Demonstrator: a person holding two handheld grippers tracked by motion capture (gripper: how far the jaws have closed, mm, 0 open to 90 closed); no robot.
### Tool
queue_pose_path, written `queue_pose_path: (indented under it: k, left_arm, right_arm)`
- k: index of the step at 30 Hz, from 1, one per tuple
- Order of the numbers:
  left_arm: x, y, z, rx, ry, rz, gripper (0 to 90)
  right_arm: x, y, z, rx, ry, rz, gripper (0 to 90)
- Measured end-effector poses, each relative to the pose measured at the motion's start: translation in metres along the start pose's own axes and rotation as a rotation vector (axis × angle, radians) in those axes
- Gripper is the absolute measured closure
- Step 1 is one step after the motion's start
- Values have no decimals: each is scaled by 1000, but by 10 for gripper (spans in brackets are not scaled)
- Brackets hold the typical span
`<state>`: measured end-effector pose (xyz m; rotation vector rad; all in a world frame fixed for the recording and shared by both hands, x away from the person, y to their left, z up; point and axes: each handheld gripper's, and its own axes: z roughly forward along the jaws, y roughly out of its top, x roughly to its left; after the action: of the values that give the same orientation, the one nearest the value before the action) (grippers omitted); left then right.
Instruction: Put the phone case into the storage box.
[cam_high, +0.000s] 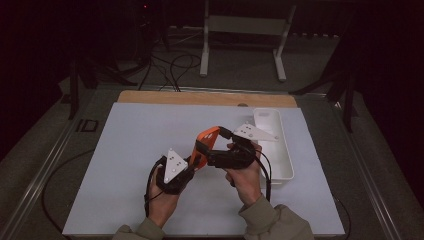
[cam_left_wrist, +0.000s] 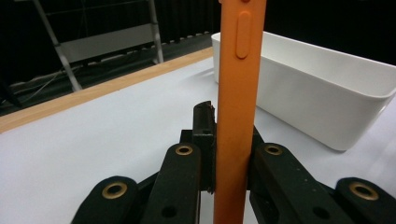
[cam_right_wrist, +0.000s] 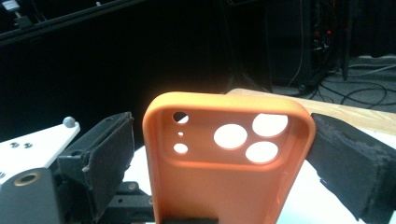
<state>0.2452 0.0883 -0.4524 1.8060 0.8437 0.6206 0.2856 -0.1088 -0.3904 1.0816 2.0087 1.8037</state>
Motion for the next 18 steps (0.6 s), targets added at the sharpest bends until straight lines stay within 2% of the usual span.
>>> queue_pose_path:
  k: [3,6,7,8,9,12,13,18]
  left_arm:
    - [-1,0,1,3,-6,-11,853]
    - [-3,0,2,3,-4,-10,852]
    - [-7,-1,3,10,1,12,852]
    - [-7,-1,3,10,1,12,851]
    - [-11,-1,4,13,12,30,850]
    - [-12,-1,5,19,6,29,847]
    - [-10,-2,6,16,-10,11,848]
    - [-8,-2,6,20,-28,5,848]
  right_arm:
    - [-1,0,1,6,-30,10,140]
    - [0,-1,2,9,-44,10,144]
    - [0,-1,3,11,-54,17,143]
    - [0,-1,3,11,-54,17,143]
    - [-1,-2,4,11,-66,24,150]
    - [-1,-2,4,15,-77,28,156]
    - [0,-3,4,21,-87,18,159]
    - [1,-2,3,29,-88,3,164]
